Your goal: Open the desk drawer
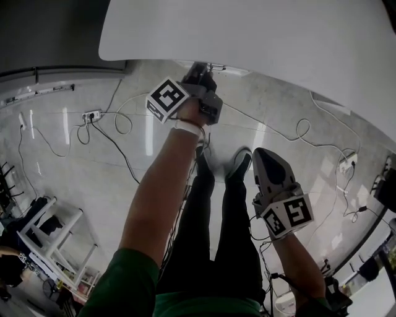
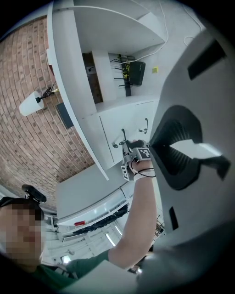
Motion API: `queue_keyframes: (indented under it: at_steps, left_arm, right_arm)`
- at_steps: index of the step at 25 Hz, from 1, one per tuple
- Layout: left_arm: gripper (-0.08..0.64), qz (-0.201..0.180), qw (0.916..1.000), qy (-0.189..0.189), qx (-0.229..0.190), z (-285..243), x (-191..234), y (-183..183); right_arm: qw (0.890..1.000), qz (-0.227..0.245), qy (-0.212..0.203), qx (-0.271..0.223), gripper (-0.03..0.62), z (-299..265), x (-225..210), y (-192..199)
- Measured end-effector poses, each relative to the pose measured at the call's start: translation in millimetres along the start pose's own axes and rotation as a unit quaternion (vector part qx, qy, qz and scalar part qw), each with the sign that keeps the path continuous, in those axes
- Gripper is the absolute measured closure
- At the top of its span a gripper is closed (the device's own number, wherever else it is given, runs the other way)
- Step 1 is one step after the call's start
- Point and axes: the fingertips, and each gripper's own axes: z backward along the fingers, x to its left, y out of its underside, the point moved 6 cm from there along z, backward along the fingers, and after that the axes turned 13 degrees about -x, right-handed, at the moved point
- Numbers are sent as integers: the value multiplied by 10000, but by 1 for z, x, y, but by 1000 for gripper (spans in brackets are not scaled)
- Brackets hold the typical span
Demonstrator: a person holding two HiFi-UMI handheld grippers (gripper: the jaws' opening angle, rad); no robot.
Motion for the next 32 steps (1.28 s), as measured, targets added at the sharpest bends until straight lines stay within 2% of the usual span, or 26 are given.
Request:
queue_keyframes:
  at_steps: [15,32]
  left_arm:
    - [529,241,9996,22,-124,22,3,3]
    - [532,470,9984,-229,-201,107,10,12]
  right_arm:
    - [9999,-65,-57,122,592,2,5,11]
    - [9999,-49,-84,122,592,19,24,11]
